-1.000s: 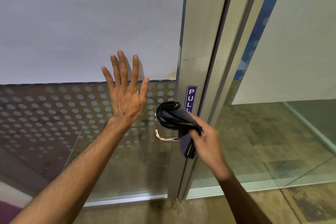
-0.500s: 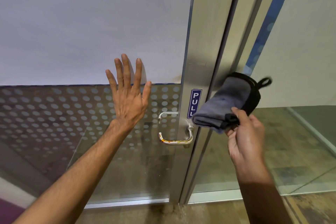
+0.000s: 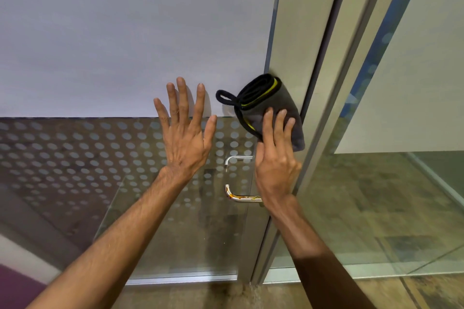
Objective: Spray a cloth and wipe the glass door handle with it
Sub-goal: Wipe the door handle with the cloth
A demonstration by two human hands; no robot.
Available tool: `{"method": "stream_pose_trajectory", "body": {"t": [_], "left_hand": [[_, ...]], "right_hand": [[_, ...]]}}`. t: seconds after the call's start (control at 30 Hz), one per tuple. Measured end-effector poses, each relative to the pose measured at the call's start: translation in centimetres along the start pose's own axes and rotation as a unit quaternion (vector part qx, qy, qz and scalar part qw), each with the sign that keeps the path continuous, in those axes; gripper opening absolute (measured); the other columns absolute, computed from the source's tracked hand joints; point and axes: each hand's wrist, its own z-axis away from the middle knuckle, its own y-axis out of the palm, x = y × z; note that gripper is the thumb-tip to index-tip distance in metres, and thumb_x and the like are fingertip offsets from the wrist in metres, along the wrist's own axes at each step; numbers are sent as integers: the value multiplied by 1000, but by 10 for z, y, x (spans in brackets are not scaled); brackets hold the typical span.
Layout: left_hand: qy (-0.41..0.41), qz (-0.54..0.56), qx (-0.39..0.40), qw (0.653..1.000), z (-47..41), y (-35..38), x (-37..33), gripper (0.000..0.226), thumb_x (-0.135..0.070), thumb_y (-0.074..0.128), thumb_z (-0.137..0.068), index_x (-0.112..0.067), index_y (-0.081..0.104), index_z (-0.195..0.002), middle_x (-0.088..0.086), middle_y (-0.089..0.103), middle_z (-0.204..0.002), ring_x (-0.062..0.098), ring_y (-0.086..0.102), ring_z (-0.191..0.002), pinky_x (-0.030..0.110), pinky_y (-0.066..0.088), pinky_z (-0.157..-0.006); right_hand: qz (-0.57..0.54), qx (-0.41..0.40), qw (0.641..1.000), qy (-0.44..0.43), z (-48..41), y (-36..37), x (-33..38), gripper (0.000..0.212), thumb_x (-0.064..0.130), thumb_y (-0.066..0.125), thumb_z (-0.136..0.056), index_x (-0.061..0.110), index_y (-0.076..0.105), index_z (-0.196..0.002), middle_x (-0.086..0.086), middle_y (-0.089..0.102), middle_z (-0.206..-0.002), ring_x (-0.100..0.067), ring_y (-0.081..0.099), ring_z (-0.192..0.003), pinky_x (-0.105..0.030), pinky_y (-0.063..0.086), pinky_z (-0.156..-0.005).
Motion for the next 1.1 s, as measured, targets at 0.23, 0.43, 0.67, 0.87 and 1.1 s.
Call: {"method": "stream_pose_trajectory", "body": {"t": [0.23, 0.43, 0.67, 0.87, 1.1], "left_hand": [[7, -6, 14, 1000, 1, 2, 5, 69, -48, 34, -108, -17, 8, -164, 25, 9, -169, 34, -5, -154, 62, -6, -124], [12, -9, 16, 1000, 4, 6, 10, 70, -48, 33, -108, -19, 2, -163, 13, -13, -166, 34, -8, -154, 62, -4, -124], [7, -3, 9, 1000, 5, 10, 6, 70, -48, 33, -108, -22, -3, -161, 17, -2, -169, 32, -7, -154, 58, -9, -124], [7, -1, 15, 1000, 7, 7, 4, 72, -45, 39, -108, -17, 2, -163, 26, 13, -168, 33, -5, -154, 61, -4, -124], [-1, -13, 28, 1000, 7, 1, 2, 70, -47, 37, -109, -15, 10, -164, 25, 12, -169, 31, -5, -155, 65, 1, -124]], "right_hand": [[63, 22, 996, -58, 20, 23, -8, 55, 10, 55, -102, 22, 44, -154, -10, 40, -161, -38, 33, -150, -56, 43, -113], [71, 28, 994, -84, 37, 29, -19, 59, 1, 58, -93, 18, 51, -149, -11, 47, -156, -39, 39, -146, -57, 45, -110], [63, 136, 986, -73, 61, 26, -25, 77, -4, 72, -70, 17, 59, -143, -12, 55, -150, -38, 49, -140, -55, 52, -103], [73, 291, 953, -48, 65, 10, -21, 84, 1, 84, -54, 16, 67, -134, -14, 65, -139, -41, 60, -129, -57, 59, -89], [96, 399, 911, -43, 55, -8, -14, 61, 13, 56, -95, 20, 40, -154, -10, 37, -163, -36, 33, -150, -48, 43, -109]]}}
